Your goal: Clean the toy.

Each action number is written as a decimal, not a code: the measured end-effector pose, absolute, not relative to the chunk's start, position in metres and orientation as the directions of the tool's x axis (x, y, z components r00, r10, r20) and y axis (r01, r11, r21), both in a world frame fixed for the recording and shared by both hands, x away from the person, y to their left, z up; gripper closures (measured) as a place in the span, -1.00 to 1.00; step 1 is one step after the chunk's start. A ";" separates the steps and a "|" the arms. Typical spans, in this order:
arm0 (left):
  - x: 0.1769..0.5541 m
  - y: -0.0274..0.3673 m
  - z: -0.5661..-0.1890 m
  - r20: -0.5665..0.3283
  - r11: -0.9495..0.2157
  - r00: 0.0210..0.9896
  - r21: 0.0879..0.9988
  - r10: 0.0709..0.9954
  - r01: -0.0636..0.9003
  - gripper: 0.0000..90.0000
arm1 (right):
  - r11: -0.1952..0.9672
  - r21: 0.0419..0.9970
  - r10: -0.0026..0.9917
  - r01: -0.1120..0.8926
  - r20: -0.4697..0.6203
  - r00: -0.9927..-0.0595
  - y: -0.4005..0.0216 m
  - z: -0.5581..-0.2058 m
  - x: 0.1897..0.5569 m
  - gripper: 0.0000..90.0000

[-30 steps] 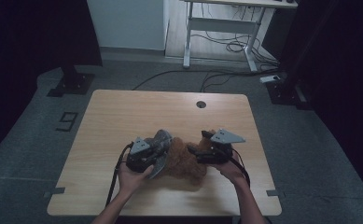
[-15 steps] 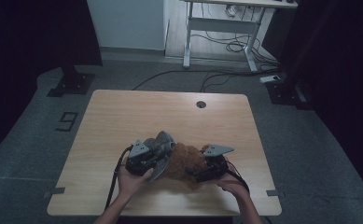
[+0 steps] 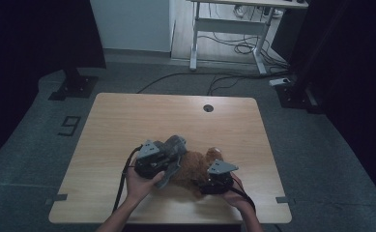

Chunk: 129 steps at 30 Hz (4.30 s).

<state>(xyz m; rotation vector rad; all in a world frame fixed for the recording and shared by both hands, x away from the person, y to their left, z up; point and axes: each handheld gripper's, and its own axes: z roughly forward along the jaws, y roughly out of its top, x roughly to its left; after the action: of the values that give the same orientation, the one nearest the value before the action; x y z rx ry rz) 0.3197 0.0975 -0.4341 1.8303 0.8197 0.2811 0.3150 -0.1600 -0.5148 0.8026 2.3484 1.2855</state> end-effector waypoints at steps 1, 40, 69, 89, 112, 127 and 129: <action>0.319 0.089 -0.426 -0.173 -0.207 0.750 0.900 0.638 0.384 0.84 | 0.425 0.850 0.628 0.311 -0.030 -0.778 -0.159 -0.515 0.315 -0.44; 0.306 0.149 -0.463 0.011 -0.271 0.584 0.893 0.812 0.360 0.85 | 0.353 0.879 0.627 0.321 0.033 -0.778 -0.171 -0.523 0.318 -0.37; 0.322 0.169 -0.444 -0.090 -0.190 0.587 0.897 0.805 0.399 0.84 | 0.336 0.892 0.648 0.303 0.014 -0.761 -0.178 -0.524 0.319 -0.26; 0.290 0.001 -0.426 0.087 -0.434 0.825 0.878 0.559 0.201 0.83 | 0.332 0.891 0.652 0.310 0.021 -0.758 -0.176 -0.524 0.321 -0.26; 0.314 0.114 -0.445 -0.013 -0.282 0.658 0.897 0.753 0.340 0.84 | 0.337 0.892 0.640 0.301 0.017 -0.768 -0.173 -0.524 0.320 -0.26; 0.321 0.187 -0.478 -0.106 -0.197 0.524 0.849 0.845 0.490 0.84 | 0.330 0.895 0.644 0.300 0.019 -0.765 -0.172 -0.524 0.320 -0.27; 0.322 0.191 -0.481 -0.107 -0.195 0.510 0.843 0.853 0.501 0.84 | 0.330 0.895 0.643 0.301 0.020 -0.766 -0.172 -0.524 0.319 -0.28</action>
<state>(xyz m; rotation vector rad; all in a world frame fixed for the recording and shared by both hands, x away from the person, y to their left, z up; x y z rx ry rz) 0.3217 0.1913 -0.4808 1.8520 1.1240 0.4910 0.3194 -0.1721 -0.5239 0.8397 2.2628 1.4114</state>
